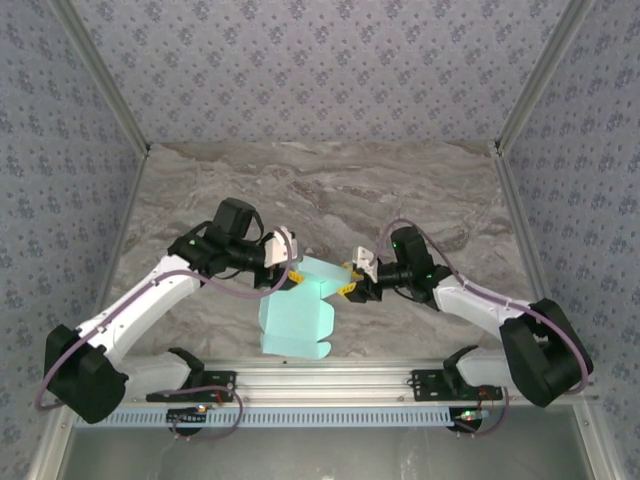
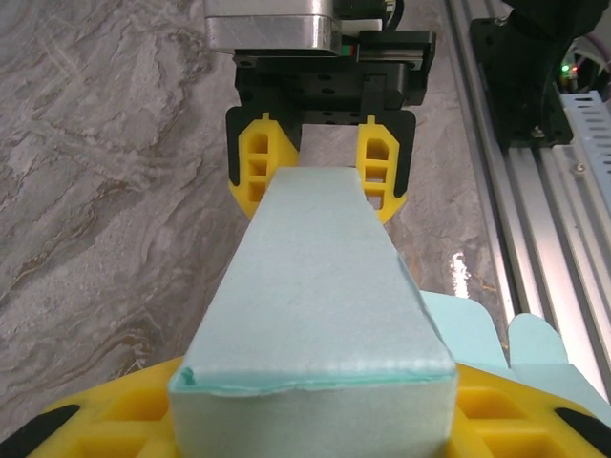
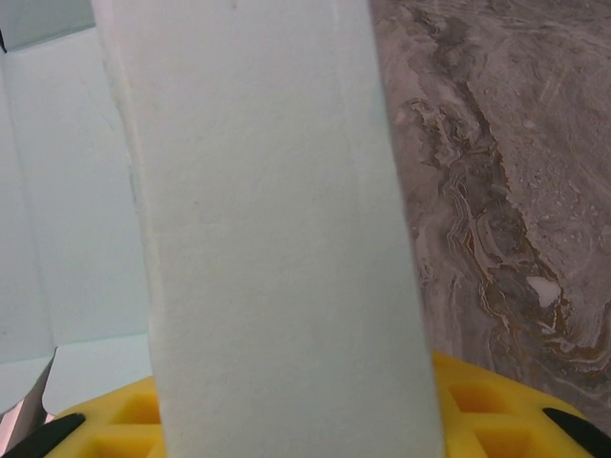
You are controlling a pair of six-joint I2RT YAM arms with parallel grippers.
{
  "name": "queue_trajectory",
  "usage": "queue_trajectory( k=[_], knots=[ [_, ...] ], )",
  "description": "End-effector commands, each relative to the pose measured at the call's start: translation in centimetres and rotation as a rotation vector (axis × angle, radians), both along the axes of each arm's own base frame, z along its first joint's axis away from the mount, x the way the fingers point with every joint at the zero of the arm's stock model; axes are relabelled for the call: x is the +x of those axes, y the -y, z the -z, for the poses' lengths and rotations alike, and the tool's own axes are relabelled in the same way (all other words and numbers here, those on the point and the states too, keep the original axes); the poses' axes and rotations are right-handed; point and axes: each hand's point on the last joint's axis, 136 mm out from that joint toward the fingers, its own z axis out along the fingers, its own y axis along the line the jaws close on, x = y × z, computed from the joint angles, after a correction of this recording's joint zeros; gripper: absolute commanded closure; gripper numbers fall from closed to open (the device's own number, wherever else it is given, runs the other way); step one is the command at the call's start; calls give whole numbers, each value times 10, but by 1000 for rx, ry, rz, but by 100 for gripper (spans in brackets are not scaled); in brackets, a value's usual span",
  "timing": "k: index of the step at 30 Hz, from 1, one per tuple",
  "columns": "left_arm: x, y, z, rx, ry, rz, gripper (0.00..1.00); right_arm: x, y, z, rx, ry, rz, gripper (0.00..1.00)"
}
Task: Fold the paper box
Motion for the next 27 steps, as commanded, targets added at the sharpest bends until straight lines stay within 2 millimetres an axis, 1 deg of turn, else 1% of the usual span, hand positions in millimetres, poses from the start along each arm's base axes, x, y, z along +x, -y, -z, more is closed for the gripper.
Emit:
queue_trajectory(
  k=[1,4,8,11,12,13,14,15,16,18,19,20,21,22,23,24,26,27],
  knots=[
    [-4,8,3,21,-46,8,67,20,-4,-15,60,-36,80,46],
    [14,8,3,22,-65,-89,66,9,-2,-8,57,-63,20,28],
    [29,9,-8,-58,-110,-158,66,8,5,-3,50,-65,38,21],
    [40,5,-12,-87,-128,-208,66,19,10,-4,46,-66,107,19],
    [47,3,-11,-89,-136,-241,66,30,15,-4,29,-59,175,18],
    [56,-1,-9,-87,-147,-288,67,45,23,-4,6,-64,285,16],
    [65,-5,-7,-82,-161,-342,67,53,29,-7,-1,-70,344,14],
    [78,-9,-4,-83,-175,-422,67,59,34,-14,5,-48,397,10],
    [91,-13,0,-87,-200,-508,67,67,42,-21,15,-28,474,1],
    [110,-20,5,-117,-244,-662,67,83,59,-38,44,-25,637,0],
    [116,-20,3,-161,-262,-705,67,92,70,-47,60,-51,742,0],
    [119,-19,1,-209,-271,-729,67,100,81,-54,79,-93,847,0],
    [125,-19,-3,-272,-277,-766,67,108,97,-61,111,-175,989,0],
    [131,-22,-6,-327,-279,-815,67,113,125,-62,149,-299,1217,0],
    [137,-26,-9,-364,-278,-857,67,111,150,-62,221,-446,1424,0],
    [143,-30,-11,-396,-270,-900,66,102,162,-56,273,-621,1517,0],
    [152,-38,-12,-445,-260,-979,66,96,148,-60,418,-836,1434,0],
    [157,-43,-11,-474,-260,-1024,66,90,144,-51,503,-990,1448,0]
  ],
)
